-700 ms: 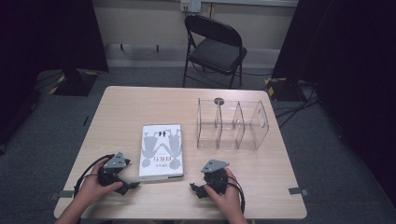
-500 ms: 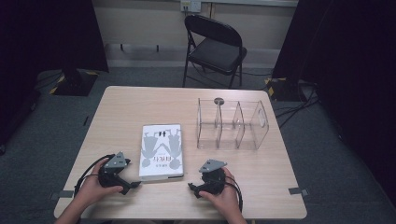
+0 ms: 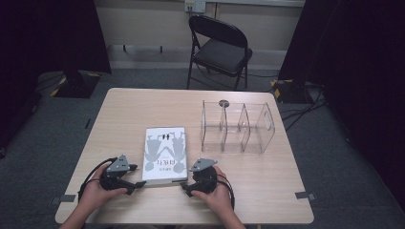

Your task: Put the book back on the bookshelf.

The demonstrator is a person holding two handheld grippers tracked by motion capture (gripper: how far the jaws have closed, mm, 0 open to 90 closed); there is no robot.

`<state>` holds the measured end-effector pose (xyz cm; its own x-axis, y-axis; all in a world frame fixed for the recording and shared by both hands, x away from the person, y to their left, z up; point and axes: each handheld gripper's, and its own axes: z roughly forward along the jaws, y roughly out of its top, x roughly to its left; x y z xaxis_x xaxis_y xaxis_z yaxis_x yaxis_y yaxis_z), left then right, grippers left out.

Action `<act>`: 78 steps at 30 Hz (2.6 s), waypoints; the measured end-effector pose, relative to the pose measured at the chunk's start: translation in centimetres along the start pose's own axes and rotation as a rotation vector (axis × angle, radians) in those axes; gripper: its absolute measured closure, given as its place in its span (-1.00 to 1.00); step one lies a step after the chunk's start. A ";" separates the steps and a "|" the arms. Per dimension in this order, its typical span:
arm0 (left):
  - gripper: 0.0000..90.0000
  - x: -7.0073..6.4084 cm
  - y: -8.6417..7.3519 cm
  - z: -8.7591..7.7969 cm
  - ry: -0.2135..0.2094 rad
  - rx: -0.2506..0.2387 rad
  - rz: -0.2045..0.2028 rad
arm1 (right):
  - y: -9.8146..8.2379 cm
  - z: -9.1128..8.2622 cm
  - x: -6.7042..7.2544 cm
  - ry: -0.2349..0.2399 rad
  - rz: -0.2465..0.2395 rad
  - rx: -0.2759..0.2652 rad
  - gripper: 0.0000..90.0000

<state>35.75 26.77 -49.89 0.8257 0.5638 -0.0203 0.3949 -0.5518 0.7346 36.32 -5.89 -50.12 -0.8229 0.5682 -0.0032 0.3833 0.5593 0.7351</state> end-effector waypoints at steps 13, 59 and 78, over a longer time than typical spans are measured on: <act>-0.10 -0.7 0.2 -0.3 -0.041 0.005 0.013 | 0.8 0.8 0.1 0.018 -0.010 -0.027 -0.27; 0.24 -1.7 3.9 -2.0 0.020 -0.006 -0.003 | 2.7 0.8 1.8 -0.051 -0.027 -0.012 -0.58; 0.30 -1.7 4.9 -2.3 -0.005 -0.019 -0.015 | 5.6 2.2 3.8 -0.152 -0.165 -0.022 -0.79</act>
<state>35.36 24.50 -44.69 0.8220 0.5685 -0.0346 0.3990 -0.5316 0.7471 36.27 0.80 -47.50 -0.8002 0.5557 -0.2256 0.2382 0.6397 0.7308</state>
